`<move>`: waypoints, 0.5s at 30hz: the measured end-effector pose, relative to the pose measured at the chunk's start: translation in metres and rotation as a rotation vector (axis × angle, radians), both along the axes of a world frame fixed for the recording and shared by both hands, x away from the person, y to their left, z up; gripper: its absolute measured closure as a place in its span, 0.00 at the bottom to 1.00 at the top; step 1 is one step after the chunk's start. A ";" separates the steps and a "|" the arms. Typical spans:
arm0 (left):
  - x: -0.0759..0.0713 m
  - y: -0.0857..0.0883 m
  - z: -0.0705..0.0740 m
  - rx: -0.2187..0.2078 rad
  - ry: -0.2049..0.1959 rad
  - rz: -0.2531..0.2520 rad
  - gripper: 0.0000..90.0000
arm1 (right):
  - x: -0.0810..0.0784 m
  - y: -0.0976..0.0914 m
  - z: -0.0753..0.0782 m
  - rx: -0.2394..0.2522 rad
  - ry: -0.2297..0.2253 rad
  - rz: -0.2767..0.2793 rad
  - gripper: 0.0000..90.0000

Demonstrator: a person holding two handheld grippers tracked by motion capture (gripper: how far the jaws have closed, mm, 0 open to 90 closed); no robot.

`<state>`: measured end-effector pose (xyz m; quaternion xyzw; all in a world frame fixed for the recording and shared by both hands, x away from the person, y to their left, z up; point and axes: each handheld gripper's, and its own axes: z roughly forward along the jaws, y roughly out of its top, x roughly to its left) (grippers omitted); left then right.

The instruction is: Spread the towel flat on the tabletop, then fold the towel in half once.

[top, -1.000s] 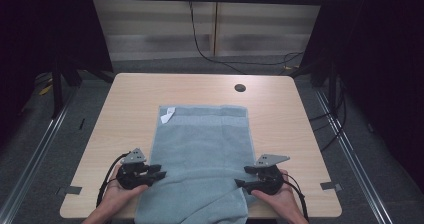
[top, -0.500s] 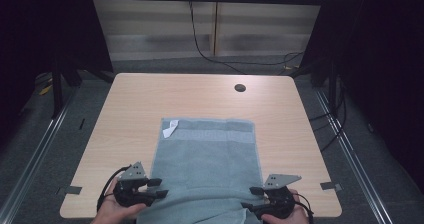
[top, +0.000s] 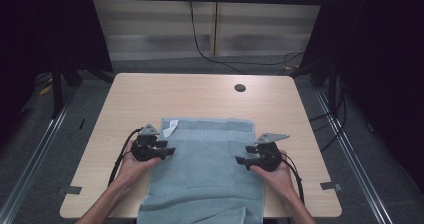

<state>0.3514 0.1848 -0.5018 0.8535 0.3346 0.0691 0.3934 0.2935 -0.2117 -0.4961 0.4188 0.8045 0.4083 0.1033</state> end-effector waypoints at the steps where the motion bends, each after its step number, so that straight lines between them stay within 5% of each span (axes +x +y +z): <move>1: -0.001 0.001 0.000 0.009 -0.006 -0.007 0.58 | 0.002 0.002 -0.005 -0.008 0.012 0.007 0.41; 8: -0.020 0.006 -0.001 0.017 -0.034 -0.025 0.58 | -0.012 0.008 -0.011 -0.045 -0.024 0.011 0.41; 15: -0.038 0.011 0.000 -0.005 -0.016 -0.047 0.57 | -0.037 0.010 -0.007 -0.060 0.007 0.053 0.41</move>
